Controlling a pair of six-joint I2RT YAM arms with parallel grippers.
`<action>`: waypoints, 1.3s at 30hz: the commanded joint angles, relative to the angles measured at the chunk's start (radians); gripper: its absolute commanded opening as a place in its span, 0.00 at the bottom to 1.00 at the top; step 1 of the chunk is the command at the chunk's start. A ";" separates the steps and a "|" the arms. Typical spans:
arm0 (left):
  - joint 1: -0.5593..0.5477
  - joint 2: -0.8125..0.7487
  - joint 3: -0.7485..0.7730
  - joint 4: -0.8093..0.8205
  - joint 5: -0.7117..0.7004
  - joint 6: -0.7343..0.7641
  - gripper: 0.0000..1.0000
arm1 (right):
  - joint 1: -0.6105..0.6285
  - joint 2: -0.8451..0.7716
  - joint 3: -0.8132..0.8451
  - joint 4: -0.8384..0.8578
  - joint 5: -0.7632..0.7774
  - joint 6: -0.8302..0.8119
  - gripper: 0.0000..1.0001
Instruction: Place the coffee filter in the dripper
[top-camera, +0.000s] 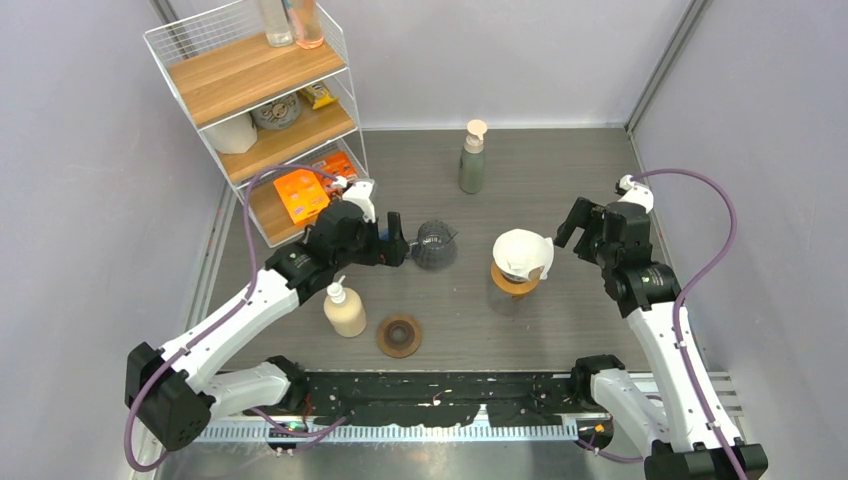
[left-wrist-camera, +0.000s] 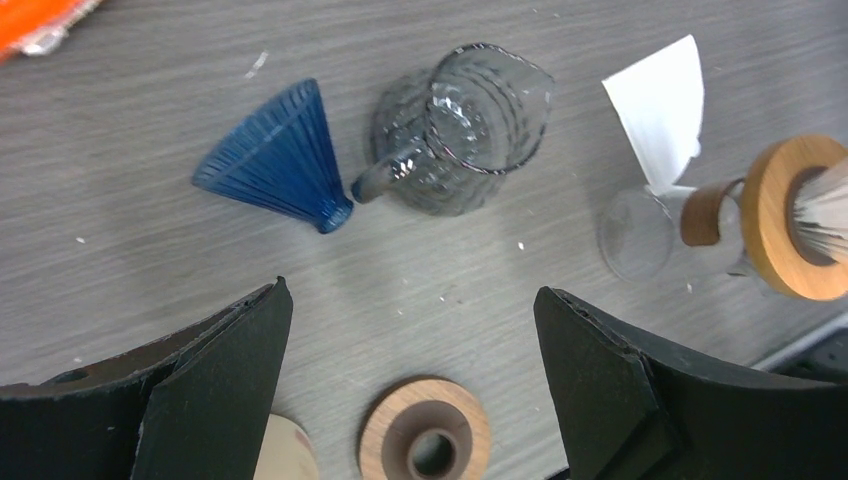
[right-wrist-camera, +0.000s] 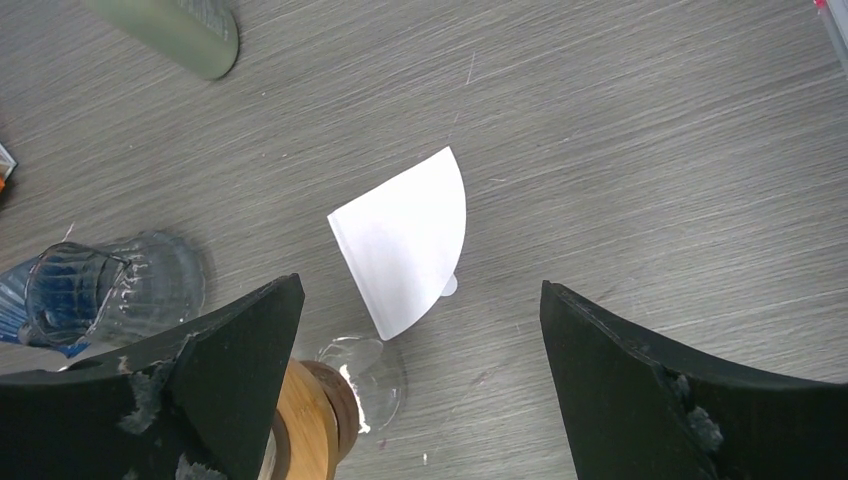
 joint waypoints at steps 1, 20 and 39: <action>-0.013 -0.026 0.003 -0.039 0.094 -0.060 1.00 | -0.006 -0.008 -0.009 0.065 0.050 0.009 0.96; -0.368 0.132 -0.100 -0.168 0.141 -0.273 0.80 | -0.005 0.004 -0.025 0.071 0.048 0.006 0.95; -0.438 0.318 -0.049 -0.199 -0.038 -0.330 0.59 | -0.006 0.020 -0.026 0.072 0.037 0.007 0.95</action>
